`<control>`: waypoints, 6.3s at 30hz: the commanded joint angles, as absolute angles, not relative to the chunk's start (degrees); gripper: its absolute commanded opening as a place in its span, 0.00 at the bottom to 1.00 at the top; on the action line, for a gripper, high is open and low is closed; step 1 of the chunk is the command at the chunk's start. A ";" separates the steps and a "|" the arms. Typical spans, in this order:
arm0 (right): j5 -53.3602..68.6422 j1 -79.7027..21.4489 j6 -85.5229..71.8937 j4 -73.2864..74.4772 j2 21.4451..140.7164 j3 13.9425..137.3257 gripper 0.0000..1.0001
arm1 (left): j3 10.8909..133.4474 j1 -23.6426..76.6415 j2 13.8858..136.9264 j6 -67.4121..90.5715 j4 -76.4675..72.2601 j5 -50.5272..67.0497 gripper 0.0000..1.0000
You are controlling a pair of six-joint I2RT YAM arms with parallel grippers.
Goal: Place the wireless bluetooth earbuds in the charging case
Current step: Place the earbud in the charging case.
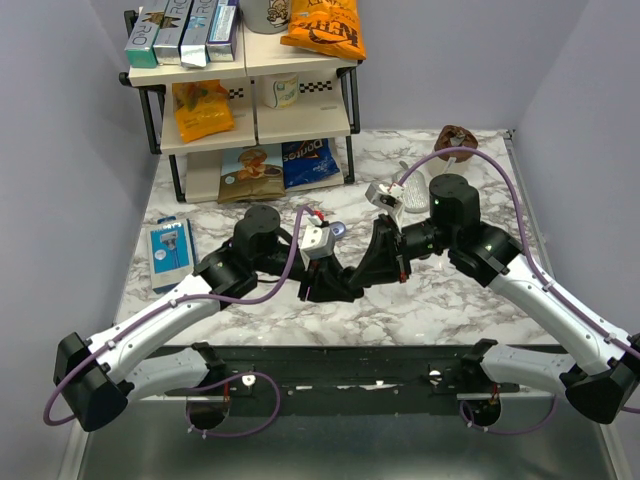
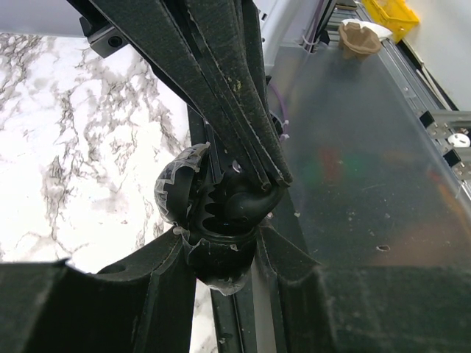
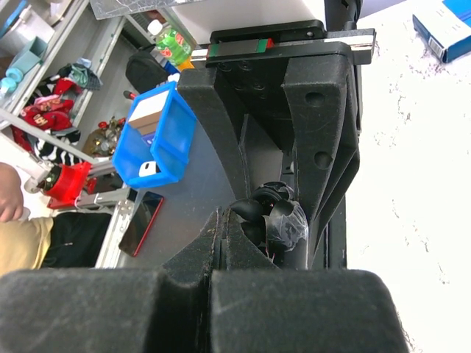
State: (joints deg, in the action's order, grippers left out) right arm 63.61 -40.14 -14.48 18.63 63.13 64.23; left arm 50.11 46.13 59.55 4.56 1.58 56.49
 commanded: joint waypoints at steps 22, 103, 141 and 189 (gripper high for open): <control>57.83 -40.52 -13.53 22.85 63.46 66.44 0.12 | 49.13 49.13 56.42 4.48 -1.41 53.26 0.00; 20.31 -46.05 -0.61 30.24 51.51 67.33 0.48 | 54.58 49.13 66.62 16.17 -6.16 39.46 0.00; 21.27 -46.14 -1.05 33.13 53.44 67.68 0.45 | 54.84 49.13 66.62 17.14 -7.29 38.67 0.00; 18.54 -46.58 -1.32 35.07 55.37 66.45 0.37 | 52.74 49.13 63.46 17.40 -10.02 37.18 0.00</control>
